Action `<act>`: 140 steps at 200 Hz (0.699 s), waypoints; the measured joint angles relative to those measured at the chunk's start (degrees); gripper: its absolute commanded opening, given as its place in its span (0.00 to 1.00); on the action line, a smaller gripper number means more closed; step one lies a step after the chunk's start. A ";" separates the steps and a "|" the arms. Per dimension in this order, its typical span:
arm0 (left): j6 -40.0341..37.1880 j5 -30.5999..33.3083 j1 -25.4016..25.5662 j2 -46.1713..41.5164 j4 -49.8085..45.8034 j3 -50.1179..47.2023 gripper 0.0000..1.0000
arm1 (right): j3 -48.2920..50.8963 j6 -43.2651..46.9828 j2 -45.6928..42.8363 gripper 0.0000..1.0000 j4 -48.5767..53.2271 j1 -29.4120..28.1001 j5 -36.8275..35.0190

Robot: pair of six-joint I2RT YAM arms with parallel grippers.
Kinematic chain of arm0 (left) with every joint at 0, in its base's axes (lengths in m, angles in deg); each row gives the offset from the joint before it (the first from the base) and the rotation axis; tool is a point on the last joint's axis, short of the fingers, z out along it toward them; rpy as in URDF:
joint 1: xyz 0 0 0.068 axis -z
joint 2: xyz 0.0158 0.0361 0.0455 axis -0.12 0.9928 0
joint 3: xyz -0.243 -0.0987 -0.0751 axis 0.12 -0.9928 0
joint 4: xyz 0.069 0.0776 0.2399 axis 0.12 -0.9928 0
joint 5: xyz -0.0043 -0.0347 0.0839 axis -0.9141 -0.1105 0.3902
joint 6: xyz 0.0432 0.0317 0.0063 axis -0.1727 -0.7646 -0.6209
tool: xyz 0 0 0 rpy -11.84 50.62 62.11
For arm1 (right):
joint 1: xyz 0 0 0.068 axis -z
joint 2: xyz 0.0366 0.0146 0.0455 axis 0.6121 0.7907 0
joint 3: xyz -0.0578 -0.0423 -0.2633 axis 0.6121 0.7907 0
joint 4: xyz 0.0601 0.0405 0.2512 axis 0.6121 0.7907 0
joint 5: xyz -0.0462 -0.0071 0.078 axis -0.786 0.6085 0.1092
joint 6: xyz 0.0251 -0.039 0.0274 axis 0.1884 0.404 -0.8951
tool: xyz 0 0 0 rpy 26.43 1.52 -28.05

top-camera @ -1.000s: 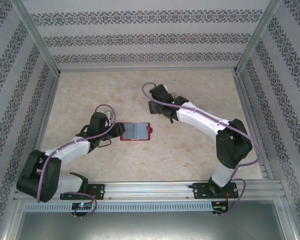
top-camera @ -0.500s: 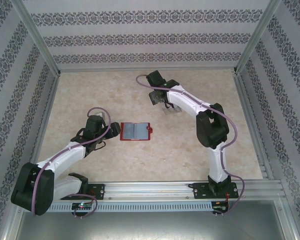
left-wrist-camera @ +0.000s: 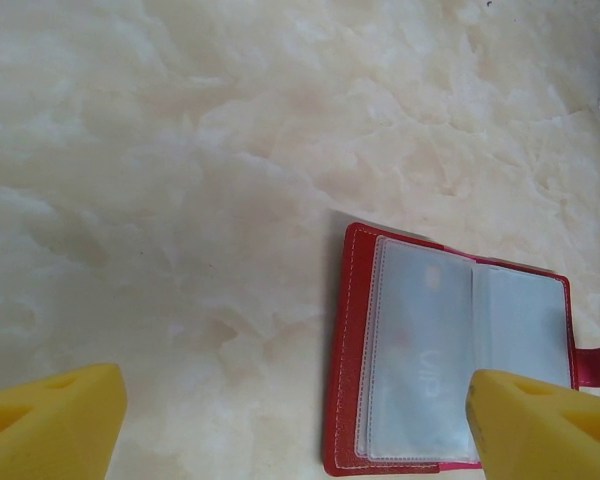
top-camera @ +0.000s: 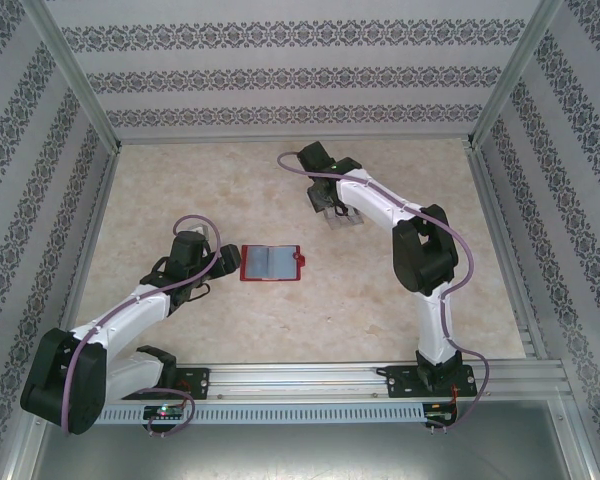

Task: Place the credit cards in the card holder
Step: Pick up the credit card from the storage box.

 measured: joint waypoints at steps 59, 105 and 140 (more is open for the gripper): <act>0.00 0.00 0.00 -0.02 -0.26 0.00 0.90 | 1.09 0.70 -0.57 0.62 0.15 -0.07 -3.96; 0.00 -0.02 0.00 0.04 -0.81 0.00 0.91 | 1.20 1.11 -0.87 0.64 0.39 0.59 -1.29; 0.00 -0.28 0.00 0.37 -1.07 0.00 0.91 | 1.51 0.63 -1.18 0.65 0.17 2.05 5.86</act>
